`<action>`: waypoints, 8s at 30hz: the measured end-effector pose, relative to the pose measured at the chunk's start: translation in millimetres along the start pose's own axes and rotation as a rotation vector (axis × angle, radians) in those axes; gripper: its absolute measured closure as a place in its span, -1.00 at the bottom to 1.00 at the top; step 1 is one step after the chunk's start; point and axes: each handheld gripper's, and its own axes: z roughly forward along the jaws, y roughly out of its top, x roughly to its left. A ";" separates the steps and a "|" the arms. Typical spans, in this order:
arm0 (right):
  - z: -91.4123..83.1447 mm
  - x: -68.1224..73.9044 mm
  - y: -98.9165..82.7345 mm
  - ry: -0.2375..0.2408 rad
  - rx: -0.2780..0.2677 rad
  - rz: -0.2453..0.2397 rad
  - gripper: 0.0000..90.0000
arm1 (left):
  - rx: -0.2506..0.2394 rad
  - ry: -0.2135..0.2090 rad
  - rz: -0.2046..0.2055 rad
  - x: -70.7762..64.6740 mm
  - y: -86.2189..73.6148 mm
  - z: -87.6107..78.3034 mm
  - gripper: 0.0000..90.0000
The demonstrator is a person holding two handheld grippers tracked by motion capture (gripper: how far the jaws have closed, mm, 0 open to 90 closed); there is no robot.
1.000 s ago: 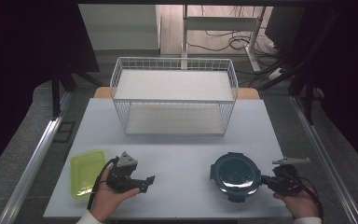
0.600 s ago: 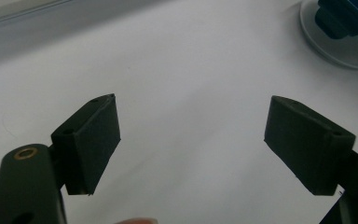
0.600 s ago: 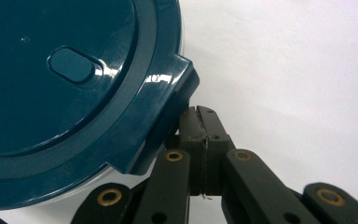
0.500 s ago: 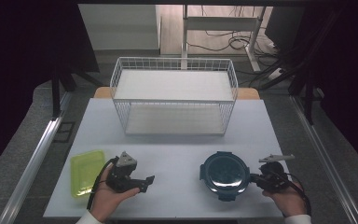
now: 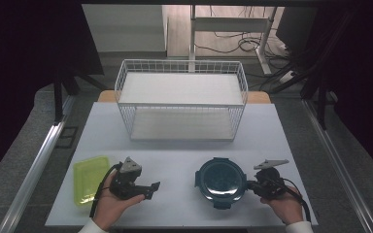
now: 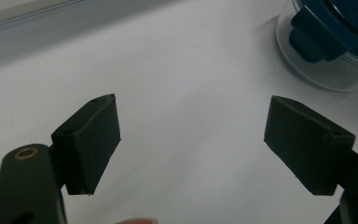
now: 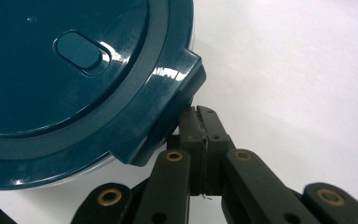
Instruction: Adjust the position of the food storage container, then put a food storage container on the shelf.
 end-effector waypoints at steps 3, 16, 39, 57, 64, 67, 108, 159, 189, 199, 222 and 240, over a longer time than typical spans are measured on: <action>3.6 5.3 4.1 0.006 0.002 -0.015 0.97 | -0.004 0.000 -0.005 0.9 0.0 -1.0 -0.60; 21.4 28.1 27.3 0.039 0.021 -0.095 0.97 | -0.014 -0.005 -0.007 5.6 4.5 -0.1 -0.60; 37.3 48.7 41.4 0.145 -0.005 -0.163 0.96 | -0.031 0.008 -0.012 1.4 8.3 -0.6 -0.60; 2.6 15.8 22.0 0.225 -0.275 0.021 -0.38 | -0.042 -0.011 -0.004 1.8 13.5 3.8 -0.60; 7.8 21.0 20.6 0.246 -0.252 0.014 -0.55 | -0.046 -0.008 0.000 1.9 12.7 3.0 -0.60; 9.7 20.7 22.6 0.277 -0.248 0.042 -0.56 | -0.050 -0.007 -0.001 1.6 11.4 0.8 -0.60; 46.5 36.5 39.8 0.460 -0.139 0.224 -0.66 | 0.043 -0.336 -0.267 -3.4 23.5 47.5 -0.76; 40.7 54.9 22.7 0.504 -0.114 0.409 -0.30 | 0.062 -0.379 -0.300 -28.3 12.1 50.2 -0.38; 32.6 58.8 21.4 0.475 -0.151 0.393 -0.29 | 0.044 -0.331 -0.272 -34.3 21.0 41.8 -0.29; 31.7 59.3 24.0 0.463 -0.166 0.387 -0.30 | 0.046 -0.327 -0.272 -33.0 23.8 41.9 -0.28; 22.6 52.5 35.4 0.461 -0.202 0.379 -0.30 | 0.013 -0.326 -0.263 -32.4 40.8 36.8 -0.25; 3.6 45.0 73.2 0.457 -0.256 0.326 -0.30 | -0.045 -0.305 -0.237 -24.7 79.0 18.3 -0.23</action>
